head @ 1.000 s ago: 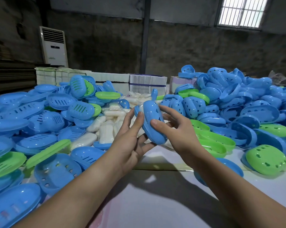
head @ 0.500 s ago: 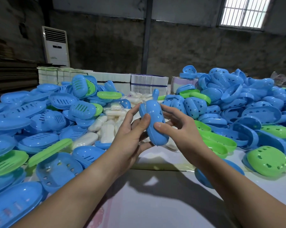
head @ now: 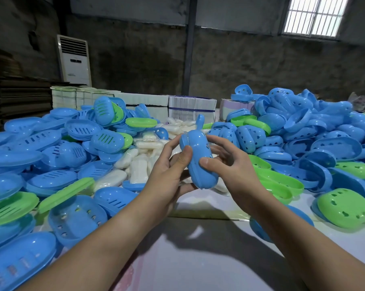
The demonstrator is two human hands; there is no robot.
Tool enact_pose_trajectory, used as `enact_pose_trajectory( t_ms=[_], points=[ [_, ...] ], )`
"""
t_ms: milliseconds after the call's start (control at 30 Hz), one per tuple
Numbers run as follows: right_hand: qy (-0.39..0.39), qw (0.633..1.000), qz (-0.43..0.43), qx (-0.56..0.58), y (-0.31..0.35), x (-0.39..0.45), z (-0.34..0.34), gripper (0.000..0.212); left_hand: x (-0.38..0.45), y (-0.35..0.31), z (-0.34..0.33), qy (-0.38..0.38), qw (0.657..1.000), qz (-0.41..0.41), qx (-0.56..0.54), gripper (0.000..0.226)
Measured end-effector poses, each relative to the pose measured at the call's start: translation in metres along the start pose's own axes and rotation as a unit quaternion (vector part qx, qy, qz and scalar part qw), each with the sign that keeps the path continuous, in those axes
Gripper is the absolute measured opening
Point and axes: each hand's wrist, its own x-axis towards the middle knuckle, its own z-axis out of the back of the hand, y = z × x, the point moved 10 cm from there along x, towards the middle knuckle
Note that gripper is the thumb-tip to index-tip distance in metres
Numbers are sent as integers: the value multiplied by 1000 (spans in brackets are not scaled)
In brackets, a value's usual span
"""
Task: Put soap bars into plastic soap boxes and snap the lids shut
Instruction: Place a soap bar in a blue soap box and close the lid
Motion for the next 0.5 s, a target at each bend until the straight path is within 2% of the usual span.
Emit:
enact_pose_trajectory(
  t_ms=[200,300,400,500],
  points=[
    [2,998,-22,51,1,1,1,46,0,-1,-2,7,1000,4,1,69],
    [4,998,-27,56,0,1,1,45,0,-2,-1,6,1000,4,5,63],
    [7,997,-32,67,-1,1,-1,34,0,-1,0,12,1000,10,10,54],
    [10,997,-34,63,-1,1,-1,31,-2,2,-4,27,999,18,34,57]
  ],
)
